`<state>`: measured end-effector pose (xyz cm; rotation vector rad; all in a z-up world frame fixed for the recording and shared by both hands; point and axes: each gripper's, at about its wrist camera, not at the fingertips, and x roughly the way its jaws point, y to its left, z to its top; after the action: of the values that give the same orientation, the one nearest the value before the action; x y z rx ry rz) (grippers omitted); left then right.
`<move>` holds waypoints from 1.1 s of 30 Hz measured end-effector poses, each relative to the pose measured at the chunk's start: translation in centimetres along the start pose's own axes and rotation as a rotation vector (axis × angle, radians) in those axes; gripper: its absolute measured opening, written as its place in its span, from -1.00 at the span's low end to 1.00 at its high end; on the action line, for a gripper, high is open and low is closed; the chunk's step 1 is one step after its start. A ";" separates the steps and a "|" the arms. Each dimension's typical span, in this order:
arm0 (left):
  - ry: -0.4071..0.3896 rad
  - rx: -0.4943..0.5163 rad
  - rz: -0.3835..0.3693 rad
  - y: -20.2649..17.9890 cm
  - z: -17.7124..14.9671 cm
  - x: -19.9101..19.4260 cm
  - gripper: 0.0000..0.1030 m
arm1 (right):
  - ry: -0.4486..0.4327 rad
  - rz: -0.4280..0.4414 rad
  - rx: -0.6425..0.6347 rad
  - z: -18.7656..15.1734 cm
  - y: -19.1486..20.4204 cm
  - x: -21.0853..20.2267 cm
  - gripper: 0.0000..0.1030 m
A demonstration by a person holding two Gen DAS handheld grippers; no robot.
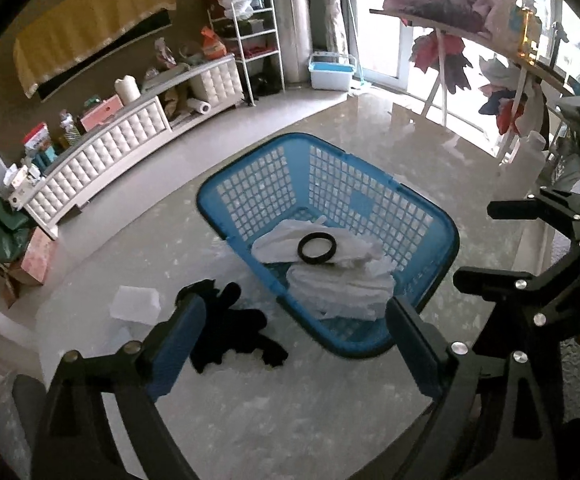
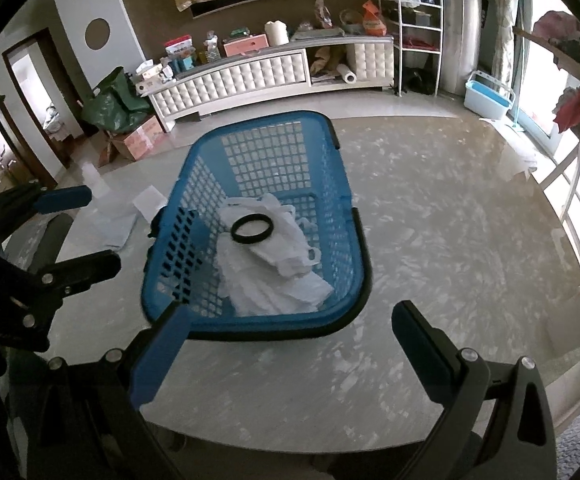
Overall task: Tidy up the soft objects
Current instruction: 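Move both tools back over the table toward the black plush toy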
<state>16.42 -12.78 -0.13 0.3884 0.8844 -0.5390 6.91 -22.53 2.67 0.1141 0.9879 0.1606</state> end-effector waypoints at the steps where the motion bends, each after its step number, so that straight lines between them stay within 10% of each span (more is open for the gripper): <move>1: -0.007 -0.001 0.006 0.1 -0.3 -0.5 0.77 | -0.004 -0.001 -0.001 0.0 0.3 -0.2 0.97; 33: -0.065 -0.228 0.143 10.2 -13.2 -8.2 0.77 | 0.024 0.083 -0.284 0.5 14.5 3.0 0.97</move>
<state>10.02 4.72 -0.12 0.2234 0.8376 -0.3130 7.74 -7.79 2.94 -0.1069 0.9749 0.3772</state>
